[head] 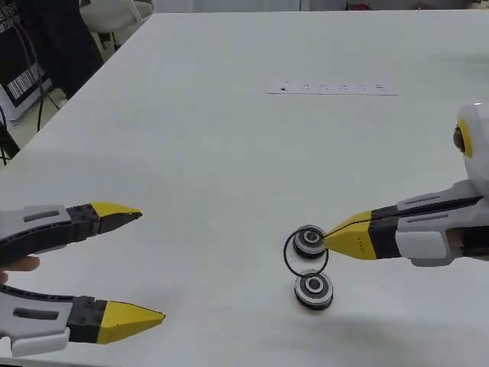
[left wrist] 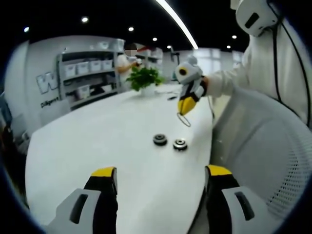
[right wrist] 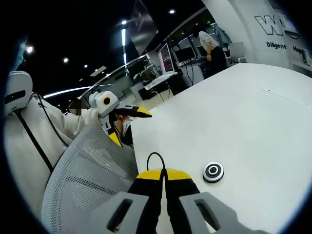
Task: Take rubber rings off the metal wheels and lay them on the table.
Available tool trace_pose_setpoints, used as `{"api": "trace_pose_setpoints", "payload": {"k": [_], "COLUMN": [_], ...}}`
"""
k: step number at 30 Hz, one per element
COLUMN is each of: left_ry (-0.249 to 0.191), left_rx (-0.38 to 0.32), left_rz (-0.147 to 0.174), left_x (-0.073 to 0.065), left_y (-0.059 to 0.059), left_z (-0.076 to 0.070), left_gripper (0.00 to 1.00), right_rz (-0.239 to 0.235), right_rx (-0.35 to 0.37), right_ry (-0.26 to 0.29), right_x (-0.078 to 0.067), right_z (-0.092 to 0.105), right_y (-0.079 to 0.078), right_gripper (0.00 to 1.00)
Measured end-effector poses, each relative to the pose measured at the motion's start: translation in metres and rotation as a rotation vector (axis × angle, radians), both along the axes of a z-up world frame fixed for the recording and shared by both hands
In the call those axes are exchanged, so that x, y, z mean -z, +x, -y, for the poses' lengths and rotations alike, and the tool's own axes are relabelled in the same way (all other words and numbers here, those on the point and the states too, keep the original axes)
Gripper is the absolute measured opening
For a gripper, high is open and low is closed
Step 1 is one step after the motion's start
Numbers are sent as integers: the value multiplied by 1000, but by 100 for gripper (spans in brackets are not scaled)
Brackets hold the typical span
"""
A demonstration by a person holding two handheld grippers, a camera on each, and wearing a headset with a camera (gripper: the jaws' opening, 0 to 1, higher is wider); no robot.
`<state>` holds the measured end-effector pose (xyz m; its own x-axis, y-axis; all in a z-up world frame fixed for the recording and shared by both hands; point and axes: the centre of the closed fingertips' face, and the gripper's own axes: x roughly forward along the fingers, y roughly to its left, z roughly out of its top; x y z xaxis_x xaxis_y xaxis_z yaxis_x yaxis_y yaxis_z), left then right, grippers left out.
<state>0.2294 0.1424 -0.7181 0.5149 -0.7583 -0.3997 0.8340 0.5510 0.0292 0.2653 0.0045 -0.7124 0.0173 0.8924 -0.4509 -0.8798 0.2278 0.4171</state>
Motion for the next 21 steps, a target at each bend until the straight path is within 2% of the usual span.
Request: {"api": "trace_pose_setpoints", "payload": {"k": [12, 21], "left_ry": [-11, -22], "left_rx": [-36, -61], "left_rz": [-13, -7], "left_x": [3, 1], "left_y": [-6, -6], "left_z": [-3, -5], "left_gripper": [79, 80], "right_rz": [15, 31], "right_rx": [-61, -93], "right_ry": [-38, -82], "right_x": [10, 25], "right_z": [-13, -25], "right_y": [-1, -2], "right_gripper": [0, 0]}}
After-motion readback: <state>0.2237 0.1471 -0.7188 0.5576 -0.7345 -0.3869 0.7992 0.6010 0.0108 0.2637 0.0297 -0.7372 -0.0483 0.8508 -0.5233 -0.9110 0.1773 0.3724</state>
